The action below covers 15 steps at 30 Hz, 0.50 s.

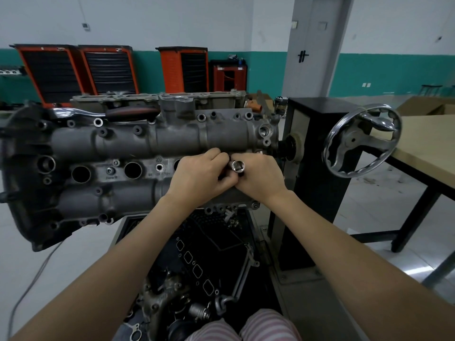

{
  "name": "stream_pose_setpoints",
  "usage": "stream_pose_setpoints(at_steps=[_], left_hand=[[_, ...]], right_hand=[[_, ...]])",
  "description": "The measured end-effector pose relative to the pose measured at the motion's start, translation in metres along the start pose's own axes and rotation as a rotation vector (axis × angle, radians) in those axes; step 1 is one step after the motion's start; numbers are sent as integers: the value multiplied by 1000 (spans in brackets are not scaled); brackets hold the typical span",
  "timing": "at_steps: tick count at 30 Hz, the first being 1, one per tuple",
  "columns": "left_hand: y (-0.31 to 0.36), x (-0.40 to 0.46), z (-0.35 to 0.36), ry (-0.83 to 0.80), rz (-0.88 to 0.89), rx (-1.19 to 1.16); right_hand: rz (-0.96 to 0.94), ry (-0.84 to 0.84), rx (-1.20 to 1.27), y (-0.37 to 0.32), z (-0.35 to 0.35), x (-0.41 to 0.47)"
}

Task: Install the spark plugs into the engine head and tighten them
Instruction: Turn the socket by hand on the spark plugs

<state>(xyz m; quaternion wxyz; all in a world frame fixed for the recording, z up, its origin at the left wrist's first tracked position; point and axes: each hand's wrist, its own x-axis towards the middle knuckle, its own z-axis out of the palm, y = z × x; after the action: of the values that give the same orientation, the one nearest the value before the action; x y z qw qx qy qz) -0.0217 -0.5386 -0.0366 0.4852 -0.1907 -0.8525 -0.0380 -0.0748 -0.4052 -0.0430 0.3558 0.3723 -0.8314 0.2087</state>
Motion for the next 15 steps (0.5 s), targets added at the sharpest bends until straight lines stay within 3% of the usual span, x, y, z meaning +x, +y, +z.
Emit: stream_pose_setpoints(at_steps=[15], left_hand=[[-1,0,1,15,-3,-8]], right_hand=[[-17,21,21,-1,-3,-1]])
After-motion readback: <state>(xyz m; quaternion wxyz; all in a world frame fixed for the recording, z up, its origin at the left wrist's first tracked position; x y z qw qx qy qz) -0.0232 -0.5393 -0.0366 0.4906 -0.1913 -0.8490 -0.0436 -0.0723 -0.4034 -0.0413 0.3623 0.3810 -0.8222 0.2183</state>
